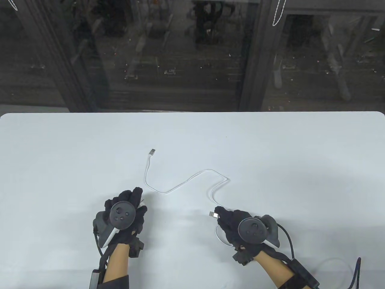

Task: Remove USB cable from charger head with right hand

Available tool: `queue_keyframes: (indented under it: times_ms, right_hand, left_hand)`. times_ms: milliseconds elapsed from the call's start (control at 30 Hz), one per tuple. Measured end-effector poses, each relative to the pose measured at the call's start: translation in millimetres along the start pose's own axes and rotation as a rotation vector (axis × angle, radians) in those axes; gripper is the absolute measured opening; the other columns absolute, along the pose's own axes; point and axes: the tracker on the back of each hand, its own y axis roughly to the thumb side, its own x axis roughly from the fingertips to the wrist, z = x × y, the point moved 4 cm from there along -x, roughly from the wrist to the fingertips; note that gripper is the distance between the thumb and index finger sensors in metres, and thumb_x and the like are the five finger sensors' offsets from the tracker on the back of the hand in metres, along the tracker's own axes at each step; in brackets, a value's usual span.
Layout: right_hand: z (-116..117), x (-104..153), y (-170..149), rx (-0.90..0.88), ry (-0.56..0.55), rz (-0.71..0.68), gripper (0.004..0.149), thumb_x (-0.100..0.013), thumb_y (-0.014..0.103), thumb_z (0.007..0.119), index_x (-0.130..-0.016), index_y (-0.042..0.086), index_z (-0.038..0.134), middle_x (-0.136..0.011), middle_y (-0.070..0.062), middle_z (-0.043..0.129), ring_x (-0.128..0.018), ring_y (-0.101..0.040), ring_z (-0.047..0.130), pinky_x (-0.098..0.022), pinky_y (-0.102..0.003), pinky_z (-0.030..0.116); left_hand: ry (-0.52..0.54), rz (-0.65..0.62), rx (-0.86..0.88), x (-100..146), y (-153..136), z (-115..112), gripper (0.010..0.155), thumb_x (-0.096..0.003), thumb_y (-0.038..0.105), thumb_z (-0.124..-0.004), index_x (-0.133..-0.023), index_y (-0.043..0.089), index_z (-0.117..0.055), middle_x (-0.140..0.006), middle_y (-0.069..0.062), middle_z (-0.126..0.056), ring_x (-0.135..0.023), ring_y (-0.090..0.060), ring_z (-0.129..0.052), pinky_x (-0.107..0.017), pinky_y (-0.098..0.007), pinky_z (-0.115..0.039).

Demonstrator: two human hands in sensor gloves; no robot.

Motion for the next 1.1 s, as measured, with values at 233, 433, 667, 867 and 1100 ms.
queue_keyframes:
  times_ms: [233,433,667,867,1100]
  right_hand:
    - [0.8,0.0,1.2,0.023,0.012,0.007,0.047,-0.045,0.027,0.074,-0.086,0.005,0.075,-0.064,-0.011,0.097,-0.042,-0.028,0.105,-0.052,-0.058,0.075]
    - [3.2,-0.5,5.3,0.059,0.021,0.001,0.047,-0.045,0.028,0.074,-0.087,0.005,0.075,-0.065,-0.011,0.097,-0.043,-0.028,0.104,-0.053,-0.058,0.074]
    - [-3.7,-21.9,7.0,0.157,0.043,0.024,0.047,-0.046,0.028,0.075,-0.088,0.005,0.075,-0.066,-0.012,0.096,-0.045,-0.03,0.104,-0.054,-0.059,0.073]
    - [-11.4,-71.9,20.7,0.336,0.089,-0.004,0.048,-0.046,0.028,0.075,-0.088,0.006,0.074,-0.071,-0.014,0.095,-0.05,-0.032,0.104,-0.054,-0.059,0.073]
    - [26.6,-124.2,17.9,0.573,0.243,0.013,0.049,-0.047,0.028,0.074,-0.092,0.008,0.07,-0.084,-0.014,0.088,-0.067,-0.035,0.099,-0.058,-0.058,0.071]
  left_hand:
    - [-0.103,0.035,-0.139,-7.8,7.3,-27.7,0.065,-0.0495,0.029,-0.082,-0.109,0.016,-0.059,-0.11,-0.016,-0.067,-0.091,-0.046,-0.069,-0.064,-0.079,-0.033]
    - [-0.136,0.036,-0.113,-8.1,10.6,-30.4,0.063,-0.0511,0.03,-0.08,-0.109,0.016,-0.059,-0.112,-0.017,-0.065,-0.099,-0.051,-0.061,-0.063,-0.08,-0.031]
    - [-0.13,-0.094,0.302,-3.3,30.4,-14.6,0.065,-0.052,0.037,-0.078,-0.11,0.015,-0.058,-0.115,-0.019,-0.056,-0.101,-0.054,-0.054,-0.063,-0.08,-0.031]
    - [-0.137,-0.178,0.499,-1.6,43.7,-14.1,0.067,-0.053,0.041,-0.077,-0.111,0.014,-0.056,-0.116,-0.02,-0.052,-0.102,-0.056,-0.049,-0.062,-0.08,-0.028]
    - [-0.181,-0.222,0.449,-0.9,55.8,-20.6,0.066,-0.0534,0.042,-0.076,-0.11,0.015,-0.057,-0.117,-0.02,-0.05,-0.103,-0.056,-0.045,-0.062,-0.08,-0.028]
